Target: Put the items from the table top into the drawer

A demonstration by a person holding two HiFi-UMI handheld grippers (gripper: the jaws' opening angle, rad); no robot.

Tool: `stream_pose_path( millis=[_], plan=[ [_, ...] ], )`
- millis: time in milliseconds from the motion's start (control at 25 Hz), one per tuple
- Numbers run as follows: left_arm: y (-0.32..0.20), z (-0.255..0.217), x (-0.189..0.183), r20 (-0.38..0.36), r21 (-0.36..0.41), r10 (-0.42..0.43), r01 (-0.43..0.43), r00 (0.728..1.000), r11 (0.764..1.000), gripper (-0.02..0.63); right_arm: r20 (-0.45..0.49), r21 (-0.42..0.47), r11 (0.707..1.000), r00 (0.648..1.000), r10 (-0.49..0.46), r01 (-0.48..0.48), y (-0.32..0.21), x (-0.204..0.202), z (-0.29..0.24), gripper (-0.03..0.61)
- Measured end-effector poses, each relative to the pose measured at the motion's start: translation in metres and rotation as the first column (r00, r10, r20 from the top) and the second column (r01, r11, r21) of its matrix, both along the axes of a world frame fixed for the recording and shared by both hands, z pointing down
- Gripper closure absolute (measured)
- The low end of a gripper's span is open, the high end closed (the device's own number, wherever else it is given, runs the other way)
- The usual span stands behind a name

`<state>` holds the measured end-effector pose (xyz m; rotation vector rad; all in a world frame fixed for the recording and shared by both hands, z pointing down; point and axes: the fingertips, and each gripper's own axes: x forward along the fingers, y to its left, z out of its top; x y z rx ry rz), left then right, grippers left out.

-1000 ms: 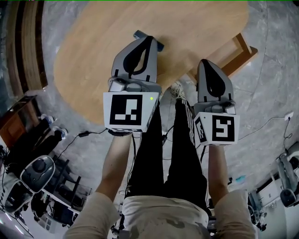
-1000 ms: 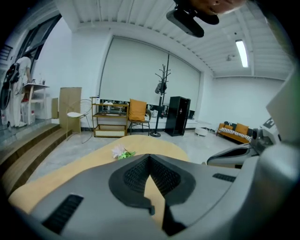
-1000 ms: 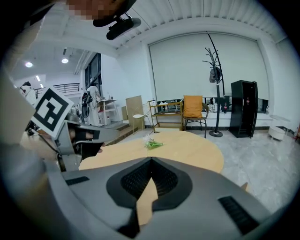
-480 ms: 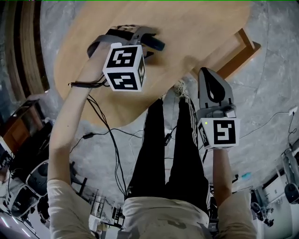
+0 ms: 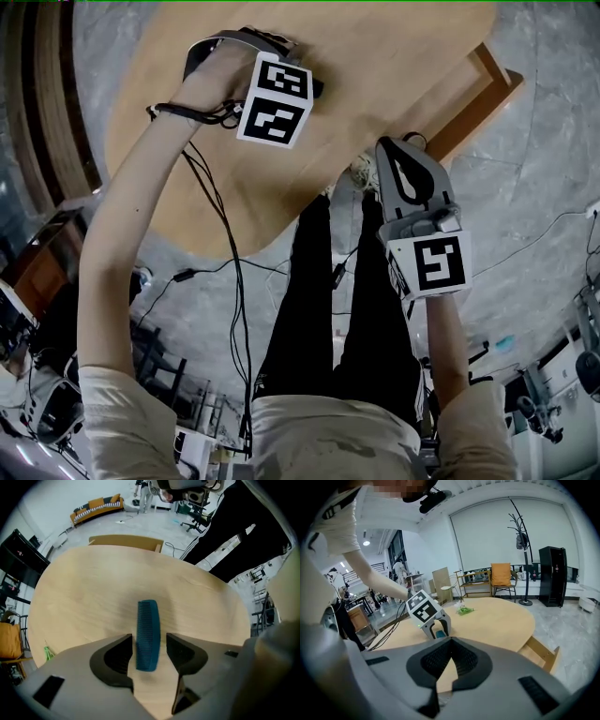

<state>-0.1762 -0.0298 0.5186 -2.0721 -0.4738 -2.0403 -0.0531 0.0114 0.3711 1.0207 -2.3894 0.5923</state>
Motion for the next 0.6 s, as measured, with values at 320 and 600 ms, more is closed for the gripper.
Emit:
stream_pose_path(
  millis=[320, 600],
  plan=[
    [-0.001, -0.001, 0.0, -0.003, -0.02, -0.011, 0.011, 1.0, 1.0, 0.385, 0.016, -0.008, 1.0, 1.0, 0.022, -0.022, -0.007, -0.001, -0.002, 0.573],
    [-0.01, -0.002, 0.0, 0.05, -0.046, -0.062, 0.064, 0.997, 0.997, 0.456, 0.006, -0.009, 1.0, 1.0, -0.003, 0.003, -0.007, -0.003, -0.002, 0.572]
  ],
)
